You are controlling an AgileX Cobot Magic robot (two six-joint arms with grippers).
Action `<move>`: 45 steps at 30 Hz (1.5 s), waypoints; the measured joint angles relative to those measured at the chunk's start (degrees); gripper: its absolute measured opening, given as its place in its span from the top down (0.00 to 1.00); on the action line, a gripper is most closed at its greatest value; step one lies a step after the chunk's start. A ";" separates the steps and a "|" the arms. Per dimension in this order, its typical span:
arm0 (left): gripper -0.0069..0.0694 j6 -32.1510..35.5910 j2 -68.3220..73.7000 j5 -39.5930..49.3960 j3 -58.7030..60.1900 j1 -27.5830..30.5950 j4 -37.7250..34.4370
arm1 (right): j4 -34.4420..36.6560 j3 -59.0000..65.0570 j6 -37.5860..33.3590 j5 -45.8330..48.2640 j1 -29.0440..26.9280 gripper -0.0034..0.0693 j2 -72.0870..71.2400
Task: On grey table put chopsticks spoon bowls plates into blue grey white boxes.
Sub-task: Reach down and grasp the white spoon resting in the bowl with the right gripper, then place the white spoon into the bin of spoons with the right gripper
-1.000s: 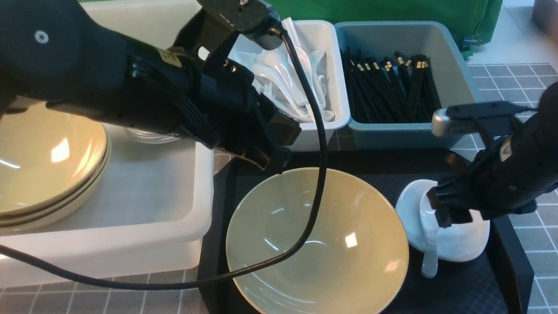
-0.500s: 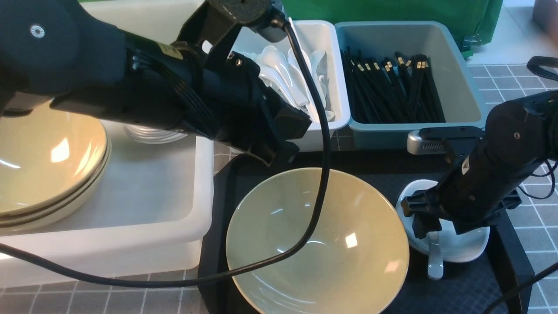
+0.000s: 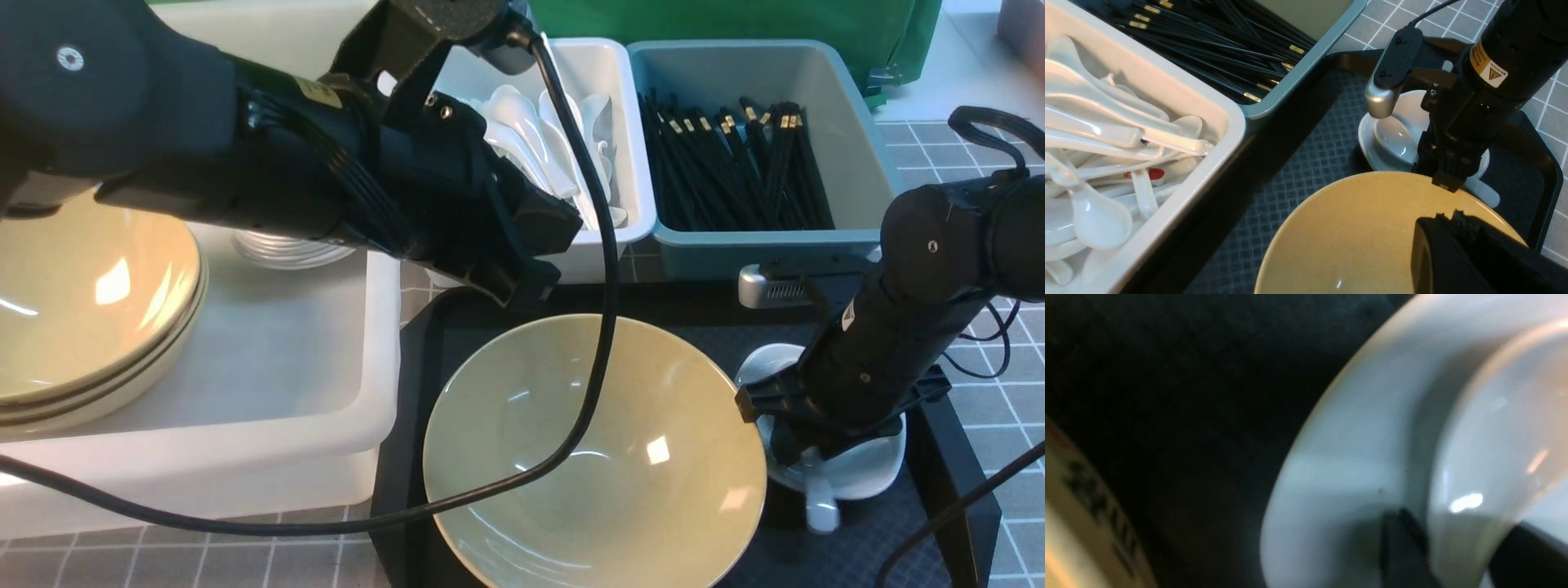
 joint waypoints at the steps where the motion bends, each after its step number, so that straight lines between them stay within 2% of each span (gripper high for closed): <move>1: 0.92 0.00 0.00 0.00 0.00 0.00 -0.05 | 0.06 -0.15 -0.92 0.88 0.00 0.64 0.00; 9: 0.92 -1.41 -0.69 1.67 -0.06 1.04 1.76 | -3.38 -4.54 -5.73 6.04 0.00 0.64 -3.20; 11: 0.92 -4.99 -1.30 2.77 -0.31 3.01 3.53 | -4.95 -7.85 -6.36 7.43 0.00 0.64 -5.37; 14: 0.92 -11.05 -1.77 4.16 -2.38 10.41 6.45 | -5.29 -16.22 -8.79 8.71 0.00 0.64 -7.00; 16: 0.92 -11.74 -1.77 4.53 -3.34 13.14 6.77 | -4.75 -19.61 -9.68 8.54 0.08 0.64 -6.88; 19: 0.92 -10.90 -1.77 4.73 -4.55 17.76 7.06 | -3.38 -26.47 -10.84 7.11 0.42 0.64 -5.13; 21: 0.92 -8.04 -1.81 4.79 -4.85 19.40 5.58 | -1.12 -34.21 -11.45 4.72 0.93 0.64 -1.20; 25: 0.92 -4.71 -1.88 5.61 -4.85 19.51 3.78 | 2.52 -46.31 -11.92 0.10 1.68 0.64 7.57; 34: 0.92 -4.16 -1.88 10.97 -4.85 19.51 3.43 | 6.81 -68.82 -11.92 -2.98 2.32 0.62 27.36; 37: 0.92 -4.16 -1.88 12.11 -4.85 19.51 3.43 | 6.95 -72.17 -11.92 -2.92 2.32 0.54 30.47; 38: 0.92 -4.16 -1.88 12.82 -4.85 19.51 3.43 | 7.00 -73.78 -11.92 -2.37 2.32 0.43 31.57; 39: 0.92 -4.16 -1.88 12.94 -4.85 19.51 3.43 | 7.00 -73.94 -11.92 -2.19 2.32 0.40 31.81; 40: 0.92 -4.16 -1.88 13.24 -4.85 19.51 3.43 | 7.00 -75.17 -11.92 0.09 2.32 0.27 32.01; 42: 0.92 -4.16 -1.88 13.24 -4.85 19.51 3.38 | 7.00 -77.64 -12.15 6.34 2.32 0.14 31.80; 43: 0.92 -4.16 -1.88 13.24 -4.85 19.51 3.38 | 7.00 -77.89 -12.21 7.06 2.32 0.12 31.63; 45: 0.92 -4.16 -1.88 13.24 -4.98 19.51 3.23 | 6.95 -80.34 -13.65 14.15 2.32 0.05 30.83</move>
